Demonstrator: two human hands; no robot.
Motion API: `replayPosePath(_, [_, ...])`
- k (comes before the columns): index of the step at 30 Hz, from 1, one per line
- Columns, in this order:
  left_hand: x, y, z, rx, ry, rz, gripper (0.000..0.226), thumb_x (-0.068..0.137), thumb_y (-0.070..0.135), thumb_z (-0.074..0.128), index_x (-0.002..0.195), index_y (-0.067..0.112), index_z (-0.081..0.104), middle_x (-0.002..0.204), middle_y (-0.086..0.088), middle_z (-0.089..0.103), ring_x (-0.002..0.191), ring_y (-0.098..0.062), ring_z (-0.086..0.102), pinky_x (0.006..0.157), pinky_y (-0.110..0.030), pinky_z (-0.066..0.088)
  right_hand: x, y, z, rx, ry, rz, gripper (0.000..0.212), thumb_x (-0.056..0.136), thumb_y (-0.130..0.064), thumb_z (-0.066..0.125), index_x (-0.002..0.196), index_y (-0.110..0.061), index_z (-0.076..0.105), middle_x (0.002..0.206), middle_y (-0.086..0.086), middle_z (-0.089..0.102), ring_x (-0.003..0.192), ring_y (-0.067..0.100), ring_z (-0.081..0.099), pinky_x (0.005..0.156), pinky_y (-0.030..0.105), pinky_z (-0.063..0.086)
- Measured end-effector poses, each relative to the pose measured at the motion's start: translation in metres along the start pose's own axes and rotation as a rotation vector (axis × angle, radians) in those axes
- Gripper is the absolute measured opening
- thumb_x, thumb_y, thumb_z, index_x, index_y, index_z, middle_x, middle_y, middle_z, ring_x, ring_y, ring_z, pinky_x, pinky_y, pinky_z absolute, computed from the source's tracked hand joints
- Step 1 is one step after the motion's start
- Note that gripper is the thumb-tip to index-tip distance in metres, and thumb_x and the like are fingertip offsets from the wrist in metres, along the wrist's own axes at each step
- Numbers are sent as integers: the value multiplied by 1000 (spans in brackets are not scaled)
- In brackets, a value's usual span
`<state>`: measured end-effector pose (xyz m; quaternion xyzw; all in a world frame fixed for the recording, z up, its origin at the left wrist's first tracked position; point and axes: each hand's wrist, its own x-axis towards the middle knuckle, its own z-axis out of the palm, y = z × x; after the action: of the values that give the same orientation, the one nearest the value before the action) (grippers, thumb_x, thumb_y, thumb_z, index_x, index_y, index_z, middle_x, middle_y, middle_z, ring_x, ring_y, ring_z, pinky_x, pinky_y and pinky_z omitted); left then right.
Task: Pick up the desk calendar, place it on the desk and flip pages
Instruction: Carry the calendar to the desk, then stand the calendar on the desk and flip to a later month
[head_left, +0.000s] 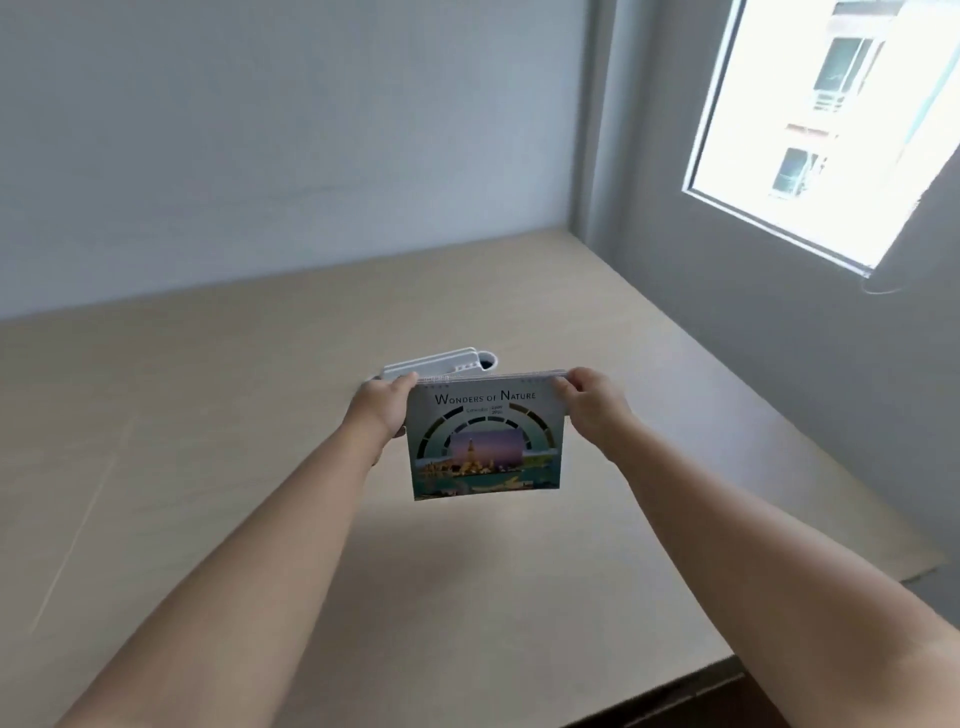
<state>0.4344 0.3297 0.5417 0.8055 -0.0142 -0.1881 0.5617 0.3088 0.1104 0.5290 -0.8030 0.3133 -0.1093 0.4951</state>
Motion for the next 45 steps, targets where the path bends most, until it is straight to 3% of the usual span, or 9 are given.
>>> replayPosePath(5, [43,-26,-49,44,59,-92,41,83,43,52,98,9,67,95,-11,66,85,-30,63,85,-39,54,29,-30,66,-95,-76,-45,22,96,-22,42,89,-6,57,76,7,52,63,17,43,51,26,29])
replayPosePath(13, [73,-60,-52,26,28,-219,48,88,47,49,111,8,66,113,-10,65,105,-29,63,81,-32,40,58,-16,107,-57,-68,20,18,94,-22,47,82,-12,55,63,0,46,70,23,45,57,30,31])
replayPosePath(19, [95,-101,-36,-56,10,-284,105,58,86,33,134,18,56,141,-4,57,128,-29,52,112,-44,36,74,11,114,18,-64,135,24,90,-32,47,87,-16,65,88,11,69,90,33,66,83,44,52])
replayPosePath(23, [59,-104,-21,-67,-39,-265,65,91,56,33,141,19,50,146,1,50,136,-24,44,109,-33,28,60,20,113,-45,-191,182,35,91,-31,45,102,-11,71,104,16,72,100,34,65,84,39,51])
replayPosePath(29, [47,-154,-3,166,-132,-306,73,67,45,60,137,37,42,131,2,61,117,-26,57,101,-34,44,40,47,134,52,-338,194,60,80,-16,57,136,-26,37,121,1,63,106,21,61,87,36,50])
replayPosePath(35, [28,-156,3,293,-118,-341,100,69,52,61,154,38,9,154,-5,41,135,-31,44,111,-38,37,57,104,160,75,-377,243,108,55,-46,61,147,-36,6,149,1,42,133,25,46,108,49,41])
replayPosePath(38, [17,-149,3,294,-98,-305,82,79,44,61,151,31,24,148,-2,48,130,-28,49,106,-37,40,49,97,156,26,-339,250,105,58,-47,61,148,-34,8,152,1,37,137,27,41,110,51,39])
replayPosePath(41, [7,-145,-1,270,48,-209,32,86,33,61,114,21,54,113,-3,67,97,-25,60,78,-32,46,26,67,139,-63,-259,241,83,71,-34,57,148,-25,27,149,4,38,135,28,40,111,49,37])
replayPosePath(45, [-13,-131,-15,131,45,-166,6,92,24,57,96,20,53,88,-6,72,81,-25,67,64,-29,44,10,59,116,20,-189,283,60,74,-28,53,134,-26,51,135,6,44,121,30,51,99,48,48])
